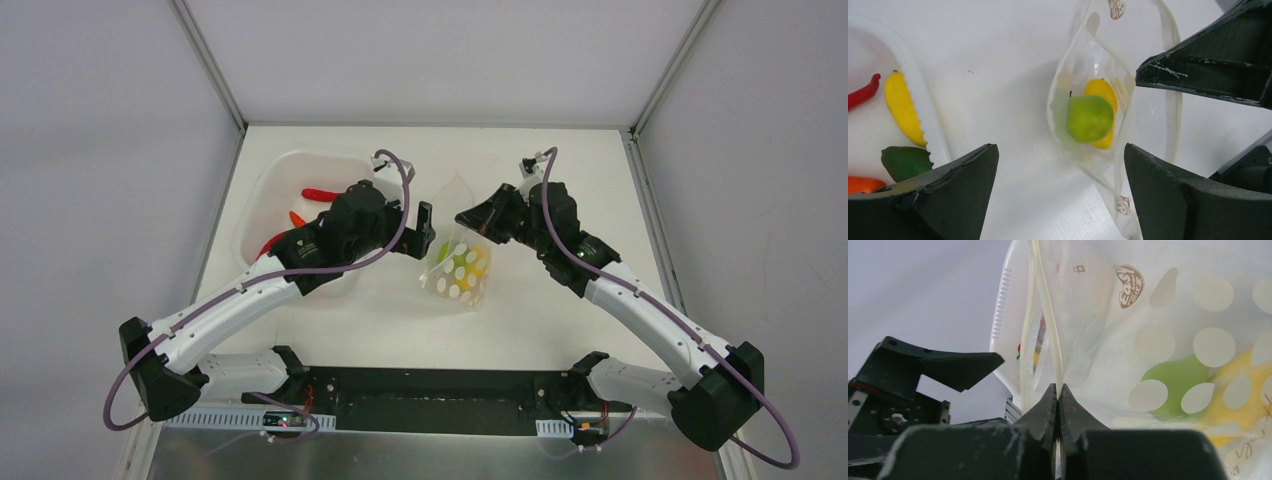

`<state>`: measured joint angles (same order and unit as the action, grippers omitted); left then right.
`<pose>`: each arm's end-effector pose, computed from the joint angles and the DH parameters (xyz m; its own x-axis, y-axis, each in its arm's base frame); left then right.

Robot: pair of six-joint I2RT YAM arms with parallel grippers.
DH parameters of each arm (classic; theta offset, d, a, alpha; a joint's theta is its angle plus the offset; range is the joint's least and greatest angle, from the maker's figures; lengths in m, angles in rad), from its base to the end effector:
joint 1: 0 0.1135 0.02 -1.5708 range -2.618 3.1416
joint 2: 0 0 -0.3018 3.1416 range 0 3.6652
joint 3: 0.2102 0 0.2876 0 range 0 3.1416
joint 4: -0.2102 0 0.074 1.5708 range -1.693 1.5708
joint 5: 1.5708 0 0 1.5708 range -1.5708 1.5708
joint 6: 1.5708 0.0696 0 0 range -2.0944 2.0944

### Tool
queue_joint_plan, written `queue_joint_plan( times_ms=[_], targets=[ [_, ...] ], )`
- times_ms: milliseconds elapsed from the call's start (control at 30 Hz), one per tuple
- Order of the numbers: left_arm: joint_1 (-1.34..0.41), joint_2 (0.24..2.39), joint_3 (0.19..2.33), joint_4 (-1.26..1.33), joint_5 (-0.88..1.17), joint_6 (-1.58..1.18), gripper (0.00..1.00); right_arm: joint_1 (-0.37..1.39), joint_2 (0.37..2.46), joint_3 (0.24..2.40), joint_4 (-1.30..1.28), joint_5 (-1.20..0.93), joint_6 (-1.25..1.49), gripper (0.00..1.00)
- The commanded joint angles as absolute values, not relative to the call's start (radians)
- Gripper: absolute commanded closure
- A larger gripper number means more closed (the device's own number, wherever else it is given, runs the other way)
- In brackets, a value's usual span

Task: Place the food in the zip-top bag and seal the zipper
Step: Place the fake fruit in the zipper food storage bag, then pick up the fake vegetable from the bin.

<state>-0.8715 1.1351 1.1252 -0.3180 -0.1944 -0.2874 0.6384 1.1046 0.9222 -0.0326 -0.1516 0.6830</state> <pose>0.2093 -0.2280 0.3985 -0.3783 0.0177 -0.9255 0.5484 0.8097 -0.2087 0.2438 0.1940 0.3606 -0.5795 0.3469 -0.7375 -0.4407 0.6278 0.6416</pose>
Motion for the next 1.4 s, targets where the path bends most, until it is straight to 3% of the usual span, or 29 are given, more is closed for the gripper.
queue_joint_plan(
  times_ms=[0,67,200,300,400,600,967,1367],
  targets=[
    [-0.879,1.05,1.101,-0.268,-0.274,-0.277,0.01,0.633,1.001,0.852,0.106,-0.041,0.722,1.0],
    [-0.879,1.018,1.072,-0.258,-0.331,-0.284,0.01,0.632,0.955,0.807,0.171,-0.029,0.716,1.0],
    [-0.877,0.962,1.007,-0.255,-0.483,-0.293,0.01,0.631,0.987,0.848,0.157,-0.203,0.602,1.0],
    [-0.87,0.944,0.985,-0.291,-0.603,-0.309,0.01,0.632,0.989,0.868,0.086,-0.11,0.653,1.0],
    [-0.837,0.947,0.992,-0.368,-0.662,-0.344,0.01,0.632,0.921,0.761,0.243,-0.085,0.641,1.0],
    [-0.68,0.939,0.966,-0.438,-0.588,-0.43,0.01,0.632,0.953,0.809,0.115,-0.048,0.608,1.0],
    [-0.515,0.979,0.962,-0.554,-0.6,-0.568,0.01,0.631,0.994,0.825,0.109,-0.074,0.618,1.0],
    [-0.276,1.15,0.946,-0.607,-0.522,-0.712,0.01,0.631,1.006,0.834,0.094,-0.075,0.628,1.0]
  ],
)
